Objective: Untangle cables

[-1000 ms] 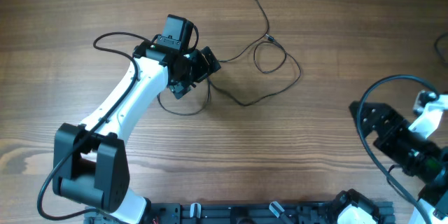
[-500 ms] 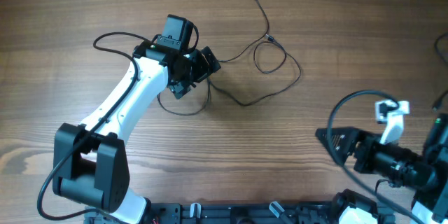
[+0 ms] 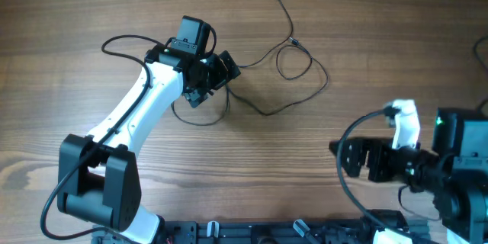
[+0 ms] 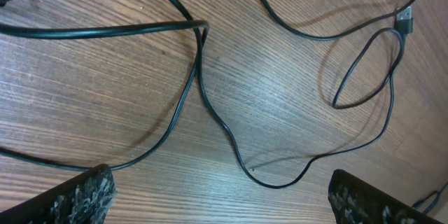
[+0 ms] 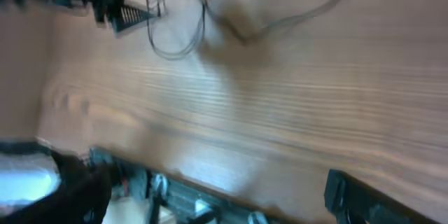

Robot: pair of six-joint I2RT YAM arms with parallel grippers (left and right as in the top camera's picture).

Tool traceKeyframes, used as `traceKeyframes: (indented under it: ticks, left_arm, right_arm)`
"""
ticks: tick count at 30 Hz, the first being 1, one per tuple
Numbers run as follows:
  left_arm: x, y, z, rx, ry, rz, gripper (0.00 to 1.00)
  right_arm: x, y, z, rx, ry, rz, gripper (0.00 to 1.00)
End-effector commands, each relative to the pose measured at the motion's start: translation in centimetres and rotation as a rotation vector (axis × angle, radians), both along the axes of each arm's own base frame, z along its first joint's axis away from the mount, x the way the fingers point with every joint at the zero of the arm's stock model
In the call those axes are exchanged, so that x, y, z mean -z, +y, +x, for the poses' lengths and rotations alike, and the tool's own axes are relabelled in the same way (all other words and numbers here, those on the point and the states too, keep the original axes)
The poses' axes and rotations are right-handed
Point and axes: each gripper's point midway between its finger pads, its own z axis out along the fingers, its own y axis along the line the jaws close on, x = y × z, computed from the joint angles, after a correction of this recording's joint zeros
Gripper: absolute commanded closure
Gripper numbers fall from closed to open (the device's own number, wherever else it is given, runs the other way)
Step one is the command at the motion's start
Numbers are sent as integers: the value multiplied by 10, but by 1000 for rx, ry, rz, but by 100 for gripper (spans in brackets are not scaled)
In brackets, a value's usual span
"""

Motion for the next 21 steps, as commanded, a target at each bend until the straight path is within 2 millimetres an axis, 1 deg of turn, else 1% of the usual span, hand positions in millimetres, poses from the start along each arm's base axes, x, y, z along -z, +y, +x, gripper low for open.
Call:
traceKeyframes:
  ticks: [1, 3, 5, 7, 9, 11, 13, 14, 18, 19, 21]
  left_arm:
    - [4, 1, -2, 11, 5, 15, 0]
    - [4, 1, -2, 11, 5, 15, 0]
    - [4, 1, -2, 11, 5, 15, 0]
    - [4, 1, -2, 11, 5, 15, 0]
    - [4, 1, -2, 11, 5, 15, 0]
    - [4, 1, -2, 11, 5, 15, 0]
    - [4, 1, -2, 11, 5, 15, 0]
    - [4, 1, -2, 11, 5, 15, 0]
    - [4, 1, -2, 11, 5, 15, 0]
    - [4, 1, -2, 11, 5, 15, 0]
    - [4, 1, -2, 11, 5, 15, 0]
  right_arm:
    - [-2, 7, 10, 39, 0, 83, 0]
    - [-3, 12, 20, 34, -16, 123, 0]
    - [3, 11, 32, 99, 28, 169, 0]
    - [14, 11, 44, 166, 88, 214, 0]
    - [30, 11, 55, 242, 174, 262, 0]
    - [52, 11, 68, 305, 259, 297, 0]
    - [73, 14, 79, 333, 338, 333, 0]
    - [85, 19, 86, 335, 377, 345, 0]
    - [115, 37, 104, 297, 461, 327, 1]
    - [126, 43, 108, 297, 493, 321, 1]
    - [141, 52, 114, 316, 544, 316, 1]
